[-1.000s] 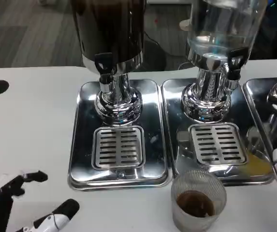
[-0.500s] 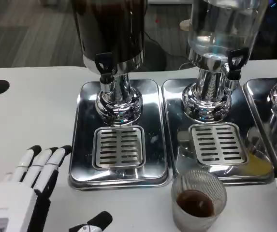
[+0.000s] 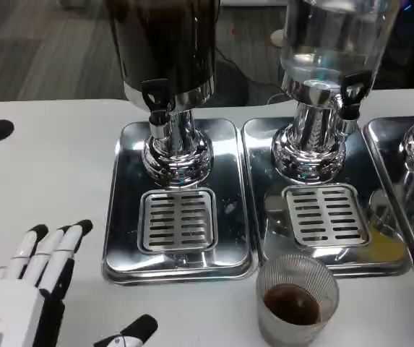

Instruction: Grasp the cup under the faucet to collect the drink, then remove the cup.

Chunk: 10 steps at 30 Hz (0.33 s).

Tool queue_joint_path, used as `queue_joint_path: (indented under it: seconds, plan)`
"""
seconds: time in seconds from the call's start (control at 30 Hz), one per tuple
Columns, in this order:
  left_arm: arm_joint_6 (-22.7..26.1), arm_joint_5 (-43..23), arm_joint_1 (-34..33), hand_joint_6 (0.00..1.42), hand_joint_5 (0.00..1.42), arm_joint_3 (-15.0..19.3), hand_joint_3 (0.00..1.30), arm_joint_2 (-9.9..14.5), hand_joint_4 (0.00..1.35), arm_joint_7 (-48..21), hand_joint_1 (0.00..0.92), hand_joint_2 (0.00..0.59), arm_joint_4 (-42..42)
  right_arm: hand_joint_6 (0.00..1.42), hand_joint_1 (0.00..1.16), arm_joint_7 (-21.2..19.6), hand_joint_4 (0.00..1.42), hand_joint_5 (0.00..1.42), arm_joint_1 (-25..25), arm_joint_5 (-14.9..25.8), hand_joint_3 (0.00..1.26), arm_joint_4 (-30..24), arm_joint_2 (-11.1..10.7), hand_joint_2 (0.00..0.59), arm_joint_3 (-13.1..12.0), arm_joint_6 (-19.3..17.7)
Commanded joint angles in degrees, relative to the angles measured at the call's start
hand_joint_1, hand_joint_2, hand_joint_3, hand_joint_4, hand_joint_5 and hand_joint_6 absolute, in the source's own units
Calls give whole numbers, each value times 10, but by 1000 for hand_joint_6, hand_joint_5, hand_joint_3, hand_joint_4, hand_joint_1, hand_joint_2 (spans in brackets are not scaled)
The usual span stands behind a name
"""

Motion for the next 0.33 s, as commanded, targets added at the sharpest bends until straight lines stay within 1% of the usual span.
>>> queue_joint_path:
  seconds: [0.03, 0.13, 0.33]
  plan:
    - [-3, -13, 9, 262, 82, 2, 109, 7, 9, 14, 0, 77, 7, 0, 557, 10, 0, 0, 9, 18, 92, -10, -2, 418, 3, 0]
    - [-5, -16, 12, 266, 85, -1, 108, 5, 12, 20, 0, 76, 7, 0, 559, 10, 0, 0, 15, 20, 94, -11, -2, 415, 2, -3]
    - [-5, -20, 16, 271, 88, -2, 115, 10, 18, 19, 0, 76, 2, 0, 561, 10, 0, 0, 21, 24, 103, -12, -7, 412, 1, -12]
